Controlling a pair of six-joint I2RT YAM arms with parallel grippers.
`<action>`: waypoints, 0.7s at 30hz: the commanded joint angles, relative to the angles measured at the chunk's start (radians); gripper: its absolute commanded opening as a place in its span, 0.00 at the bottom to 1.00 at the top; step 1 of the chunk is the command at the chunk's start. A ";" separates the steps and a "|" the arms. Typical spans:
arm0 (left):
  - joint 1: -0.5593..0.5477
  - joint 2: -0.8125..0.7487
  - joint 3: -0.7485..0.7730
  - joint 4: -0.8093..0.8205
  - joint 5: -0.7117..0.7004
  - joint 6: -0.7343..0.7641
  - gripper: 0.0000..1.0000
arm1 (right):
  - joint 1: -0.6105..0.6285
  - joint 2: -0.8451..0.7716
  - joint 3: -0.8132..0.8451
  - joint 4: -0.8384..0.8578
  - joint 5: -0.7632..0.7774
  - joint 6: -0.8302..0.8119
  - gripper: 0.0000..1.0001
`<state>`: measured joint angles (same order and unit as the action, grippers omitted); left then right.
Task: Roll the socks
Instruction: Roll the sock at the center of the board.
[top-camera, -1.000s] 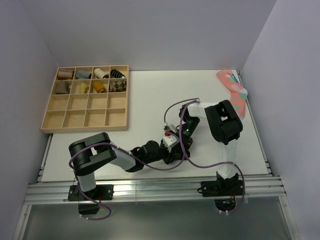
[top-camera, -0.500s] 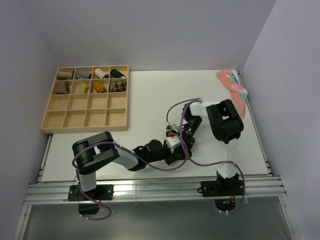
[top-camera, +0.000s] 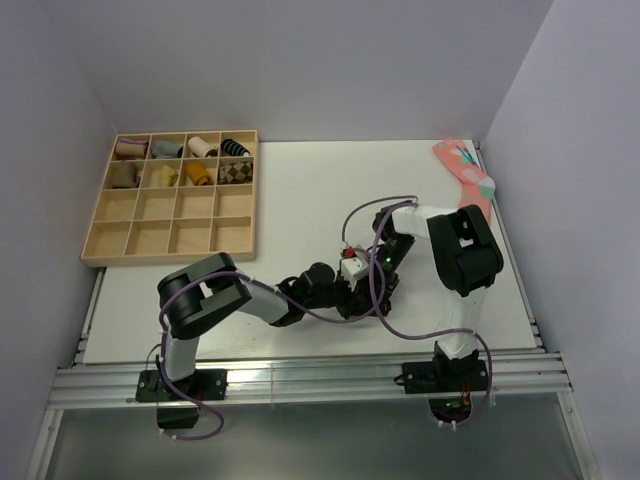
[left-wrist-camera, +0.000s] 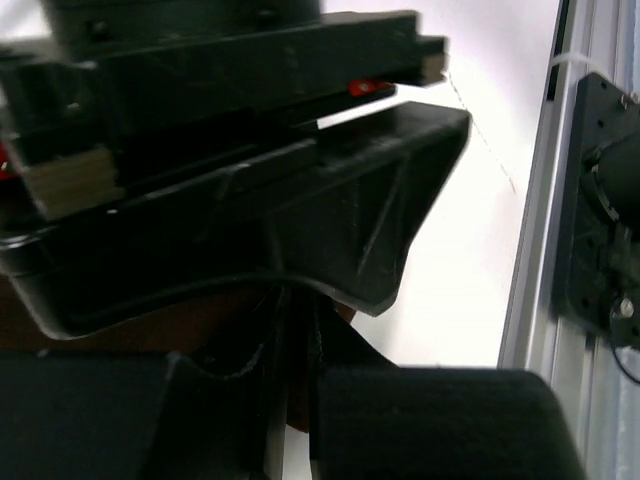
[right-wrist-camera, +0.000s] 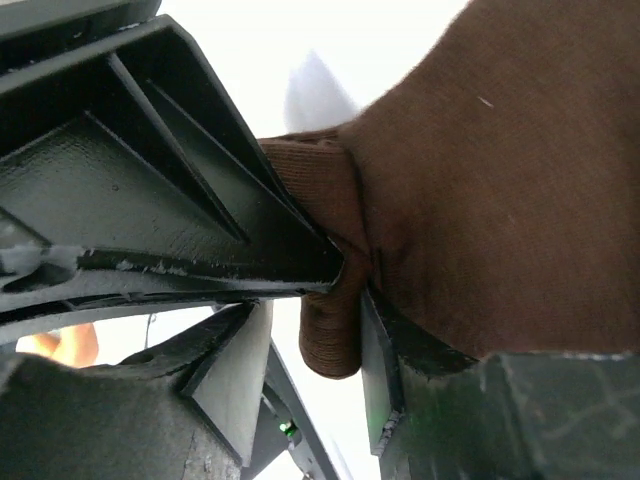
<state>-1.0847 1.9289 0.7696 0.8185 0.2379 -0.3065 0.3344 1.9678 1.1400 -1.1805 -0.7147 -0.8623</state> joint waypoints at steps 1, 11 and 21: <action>0.000 0.061 0.037 -0.136 0.014 -0.052 0.00 | -0.017 -0.075 -0.026 0.198 -0.028 0.075 0.47; 0.049 0.097 0.076 -0.203 0.073 -0.195 0.00 | -0.150 -0.315 -0.126 0.488 -0.012 0.299 0.51; 0.117 0.145 0.103 -0.237 0.188 -0.334 0.00 | -0.230 -0.497 -0.249 0.591 -0.020 0.257 0.51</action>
<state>-0.9833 2.0121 0.8879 0.7357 0.3748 -0.5911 0.1192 1.5501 0.9237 -0.6575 -0.7105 -0.5755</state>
